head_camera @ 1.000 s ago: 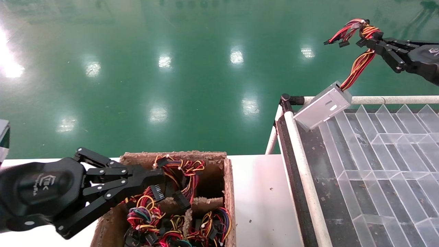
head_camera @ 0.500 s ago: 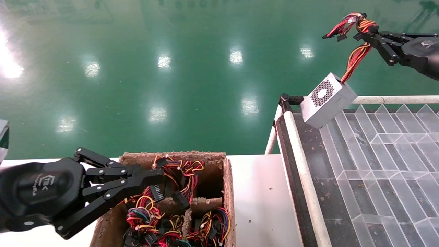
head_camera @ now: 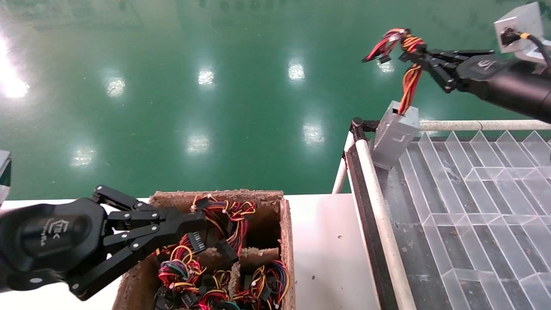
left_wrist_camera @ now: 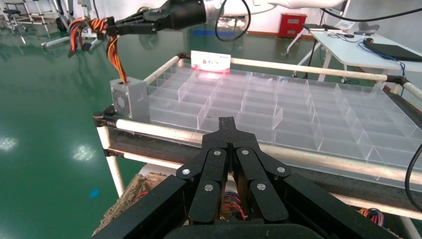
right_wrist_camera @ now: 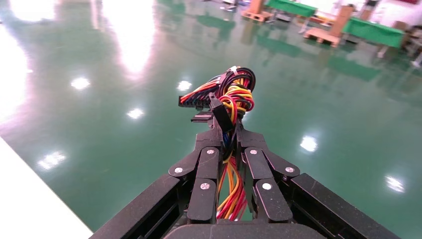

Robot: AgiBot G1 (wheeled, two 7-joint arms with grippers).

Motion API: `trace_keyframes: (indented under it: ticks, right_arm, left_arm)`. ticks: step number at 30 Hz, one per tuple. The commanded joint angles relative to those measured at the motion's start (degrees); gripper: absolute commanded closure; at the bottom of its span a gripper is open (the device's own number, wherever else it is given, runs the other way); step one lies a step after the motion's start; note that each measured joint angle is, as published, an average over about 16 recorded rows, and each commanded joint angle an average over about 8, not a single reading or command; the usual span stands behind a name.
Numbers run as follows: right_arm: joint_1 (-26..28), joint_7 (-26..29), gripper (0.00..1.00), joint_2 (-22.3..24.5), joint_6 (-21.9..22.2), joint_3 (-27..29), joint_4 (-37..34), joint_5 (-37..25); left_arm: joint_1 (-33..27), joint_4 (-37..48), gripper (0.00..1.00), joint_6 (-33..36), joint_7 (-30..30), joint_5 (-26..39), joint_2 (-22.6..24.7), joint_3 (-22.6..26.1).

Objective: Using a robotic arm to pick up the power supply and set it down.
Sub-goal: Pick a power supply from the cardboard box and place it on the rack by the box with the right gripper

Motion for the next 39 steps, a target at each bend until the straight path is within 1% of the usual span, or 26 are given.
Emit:
trace_keyframes:
  ticks: [1,10,17,18,25,26,32,39]
  right_arm:
    - [-0.1,-0.1,1.0,-0.6,-0.9,-0.2,0.0,-0.2]
    - [-0.3,0.0,1.0,-3.1,-3.4,-0.5,-0.2,-0.6]
    - [-0.4,0.0,1.0,-3.6,-4.6,-0.9,-0.6,-1.2]
    - [-0.4,0.0,0.95,-3.6,-4.7,-1.0,-0.6,-1.3]
    - [0.0,-0.3,0.07,-3.3,-5.4,-1.7,-0.6,-2.3]
    - [0.1,-0.4,0.0,-3.2,-5.6,-1.8,-0.5,-2.5]
    - [0.7,-1.1,0.0,-2.9,-7.4,-2.8,0.0,-3.8]
    - [1.7,-1.6,0.0,-2.3,-10.6,-3.4,0.3,-4.8]
  left_arm:
    - [0.0,0.0,1.0,0.0,0.0,0.0,0.0,0.0]
    - [0.0,0.0,1.0,0.0,0.0,0.0,0.0,0.0]
    - [0.0,0.0,1.0,0.0,0.0,0.0,0.0,0.0]
    - [0.0,0.0,1.0,0.0,0.0,0.0,0.0,0.0]
    - [0.0,0.0,1.0,0.0,0.0,0.0,0.0,0.0]
    - [0.0,0.0,1.0,0.0,0.0,0.0,0.0,0.0]
    - [0.0,0.0,1.0,0.0,0.0,0.0,0.0,0.0]
    - [0.0,0.0,1.0,0.0,0.0,0.0,0.0,0.0]
